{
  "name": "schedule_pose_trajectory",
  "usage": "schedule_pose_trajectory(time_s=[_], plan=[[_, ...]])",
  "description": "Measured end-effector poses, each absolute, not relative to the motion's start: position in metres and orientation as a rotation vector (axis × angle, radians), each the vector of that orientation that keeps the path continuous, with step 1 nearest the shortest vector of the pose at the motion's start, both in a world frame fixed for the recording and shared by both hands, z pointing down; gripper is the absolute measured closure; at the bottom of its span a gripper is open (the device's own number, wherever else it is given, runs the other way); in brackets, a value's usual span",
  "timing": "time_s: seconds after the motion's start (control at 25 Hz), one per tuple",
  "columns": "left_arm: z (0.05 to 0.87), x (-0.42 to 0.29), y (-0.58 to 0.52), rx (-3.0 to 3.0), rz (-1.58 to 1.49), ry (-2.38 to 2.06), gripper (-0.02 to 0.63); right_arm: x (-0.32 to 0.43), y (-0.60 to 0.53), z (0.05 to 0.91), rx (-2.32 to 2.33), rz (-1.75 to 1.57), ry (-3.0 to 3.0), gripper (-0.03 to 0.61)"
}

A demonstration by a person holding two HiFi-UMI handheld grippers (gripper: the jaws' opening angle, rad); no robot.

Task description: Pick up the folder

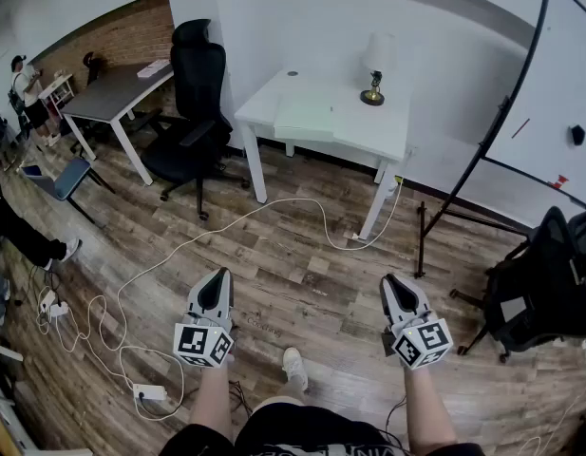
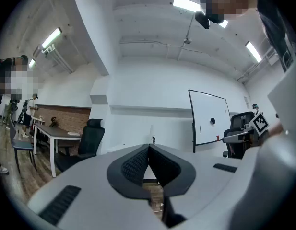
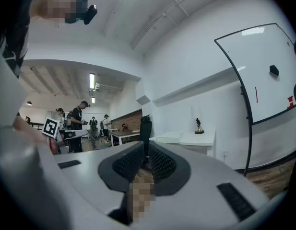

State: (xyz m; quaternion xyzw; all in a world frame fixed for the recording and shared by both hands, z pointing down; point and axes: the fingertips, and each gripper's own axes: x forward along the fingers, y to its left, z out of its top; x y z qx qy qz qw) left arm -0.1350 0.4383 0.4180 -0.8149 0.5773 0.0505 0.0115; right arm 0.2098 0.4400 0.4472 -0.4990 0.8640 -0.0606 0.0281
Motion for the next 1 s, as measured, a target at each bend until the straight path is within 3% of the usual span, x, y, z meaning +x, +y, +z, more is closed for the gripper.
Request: schedule_pose_trajectory(time_s=[1.0], plan=[[0.433,-0.159,0.28,-2.616,0.133,1.791,0.6,0.181,0.288,0.47,-1.589,-0.329,2.636,0.531]])
